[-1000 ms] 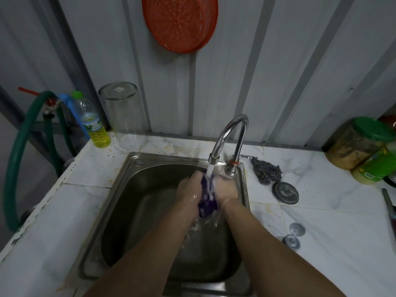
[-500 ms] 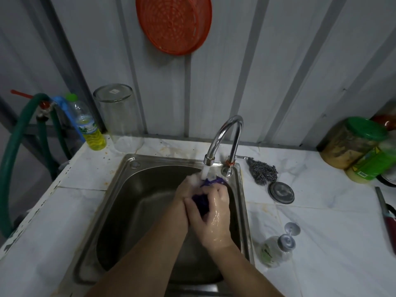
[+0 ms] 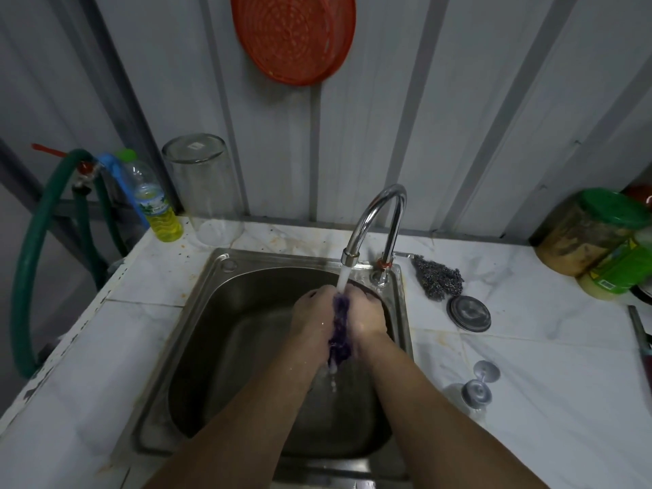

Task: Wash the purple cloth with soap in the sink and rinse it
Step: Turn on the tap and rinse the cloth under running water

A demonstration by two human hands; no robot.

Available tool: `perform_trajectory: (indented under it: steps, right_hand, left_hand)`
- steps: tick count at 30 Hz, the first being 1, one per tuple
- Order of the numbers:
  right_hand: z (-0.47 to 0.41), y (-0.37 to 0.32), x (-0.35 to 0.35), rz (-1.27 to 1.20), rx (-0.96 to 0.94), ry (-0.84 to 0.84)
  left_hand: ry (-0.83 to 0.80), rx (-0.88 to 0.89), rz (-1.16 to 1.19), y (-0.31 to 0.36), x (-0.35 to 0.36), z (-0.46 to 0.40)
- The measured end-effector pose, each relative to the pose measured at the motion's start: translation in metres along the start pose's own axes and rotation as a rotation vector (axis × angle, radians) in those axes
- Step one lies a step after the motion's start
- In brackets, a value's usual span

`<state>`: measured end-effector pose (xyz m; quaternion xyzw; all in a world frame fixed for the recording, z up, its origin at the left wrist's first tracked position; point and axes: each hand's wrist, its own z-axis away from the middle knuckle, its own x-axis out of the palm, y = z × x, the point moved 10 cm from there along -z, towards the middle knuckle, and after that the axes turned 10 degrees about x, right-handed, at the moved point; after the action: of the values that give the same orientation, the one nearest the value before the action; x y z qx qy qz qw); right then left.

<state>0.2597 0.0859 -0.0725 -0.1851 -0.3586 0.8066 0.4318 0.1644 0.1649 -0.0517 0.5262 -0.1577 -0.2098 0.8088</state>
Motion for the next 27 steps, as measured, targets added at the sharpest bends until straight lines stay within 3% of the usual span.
perform_trajectory:
  steps: [6, 8, 11, 15, 19, 23, 26, 27]
  right_hand:
    - [0.02, 0.029, 0.008, 0.022, 0.198, -0.177]
    - [0.031, 0.027, 0.01, -0.104, 0.192, -0.255]
    - [0.035, -0.003, -0.006, -0.155, -0.129, -0.131]
    - [0.068, -0.035, -0.015, 0.017, -0.583, -0.035]
    - [0.117, -0.034, -0.004, 0.297, -1.052, -0.017]
    - [0.134, -0.028, 0.012, 0.487, -1.207, 0.116]
    - [0.123, -0.046, 0.018, 0.528, -1.195, 0.243]
    - [0.114, -0.052, 0.016, 0.518, -1.144, 0.272]
  left_hand:
    - [0.087, 0.16, 0.086, 0.017, -0.015, -0.003]
    - [0.099, 0.175, 0.137, 0.018, -0.02, -0.004]
    - [0.086, 0.057, 0.093, 0.005, -0.02, -0.003]
    - [0.007, -0.15, 0.211, -0.011, -0.007, 0.001]
    - [-0.048, -0.185, 0.248, 0.001, 0.004, -0.004]
    - [-0.184, -0.169, 0.218, -0.009, 0.011, 0.003]
    - [-0.291, -0.03, 0.385, -0.004, 0.02, 0.019]
    - [-0.261, -0.009, 0.41, -0.001, 0.021, 0.018]
